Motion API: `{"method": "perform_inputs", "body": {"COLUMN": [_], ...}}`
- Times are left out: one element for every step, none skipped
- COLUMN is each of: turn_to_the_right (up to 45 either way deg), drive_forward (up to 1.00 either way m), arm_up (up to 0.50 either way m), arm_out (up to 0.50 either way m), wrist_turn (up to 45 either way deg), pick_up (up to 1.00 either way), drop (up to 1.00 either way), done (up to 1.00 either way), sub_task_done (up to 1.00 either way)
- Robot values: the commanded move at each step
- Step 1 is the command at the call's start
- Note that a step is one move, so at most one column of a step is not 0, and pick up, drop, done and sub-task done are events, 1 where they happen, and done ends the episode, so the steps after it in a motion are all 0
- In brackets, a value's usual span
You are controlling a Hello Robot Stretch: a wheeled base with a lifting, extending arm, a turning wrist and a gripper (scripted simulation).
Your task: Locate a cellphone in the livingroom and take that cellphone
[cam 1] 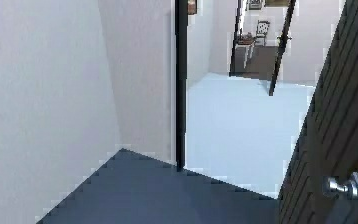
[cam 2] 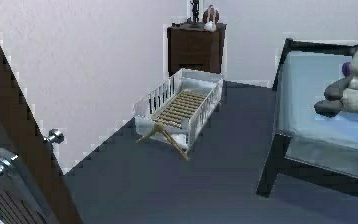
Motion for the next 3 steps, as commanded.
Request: {"method": "perform_inputs", "body": {"turn_to_the_right": [0.0,21.0,0.0], "drive_forward": [0.35,0.0,1.0], "arm_up": [0.0,0.0,0.0], "arm_out": [0.0,0.0,0.0], "wrist_turn": [0.0,0.0,0.0], "pick_up": [0.0,0.0,0.0], "drop": [0.0,0.0,0.0], "done": [0.0,0.0,0.0], "sub_task_done": [0.0,0.0,0.0]}}
